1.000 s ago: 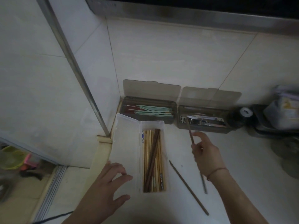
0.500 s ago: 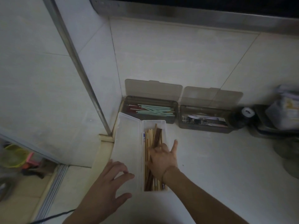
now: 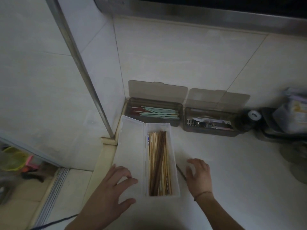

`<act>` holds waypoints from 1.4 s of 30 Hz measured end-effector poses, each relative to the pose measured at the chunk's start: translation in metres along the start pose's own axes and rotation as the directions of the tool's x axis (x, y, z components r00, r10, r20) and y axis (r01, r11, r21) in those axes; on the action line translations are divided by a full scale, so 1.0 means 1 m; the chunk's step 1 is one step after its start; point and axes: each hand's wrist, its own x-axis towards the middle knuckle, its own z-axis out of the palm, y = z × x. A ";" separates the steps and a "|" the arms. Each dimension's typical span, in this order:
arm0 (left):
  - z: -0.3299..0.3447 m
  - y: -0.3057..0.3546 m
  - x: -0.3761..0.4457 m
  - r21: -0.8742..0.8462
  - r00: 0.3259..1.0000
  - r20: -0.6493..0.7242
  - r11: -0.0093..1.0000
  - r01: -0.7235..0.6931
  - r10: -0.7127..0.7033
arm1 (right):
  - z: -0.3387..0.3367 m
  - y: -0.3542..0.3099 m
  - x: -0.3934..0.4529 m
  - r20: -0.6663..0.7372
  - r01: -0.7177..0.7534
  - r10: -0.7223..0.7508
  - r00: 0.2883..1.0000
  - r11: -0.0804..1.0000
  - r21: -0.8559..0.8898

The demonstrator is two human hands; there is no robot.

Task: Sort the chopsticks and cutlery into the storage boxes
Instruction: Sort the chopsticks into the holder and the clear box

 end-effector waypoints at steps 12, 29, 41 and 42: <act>-0.001 -0.001 0.002 0.005 1.000 0.017 1.000 -0.009 0.009 | 0.005 0.014 -0.015 0.209 0.053 0.043 0.977 0.899 -0.434; -0.002 0.003 0.002 0.050 0.999 0.044 0.999 0.004 -0.006 | -0.047 -0.114 0.055 -0.120 0.094 -0.030 0.992 0.815 0.572; 0.000 0.005 0.002 0.021 1.000 -0.024 1.000 -0.020 0.021 | 0.007 -0.118 0.023 0.596 0.277 -0.203 0.777 0.960 -0.035; -0.001 0.006 0.003 0.016 0.999 -0.027 1.000 -0.020 0.021 | 0.006 -0.116 0.021 0.579 0.272 -0.205 0.789 0.962 -0.029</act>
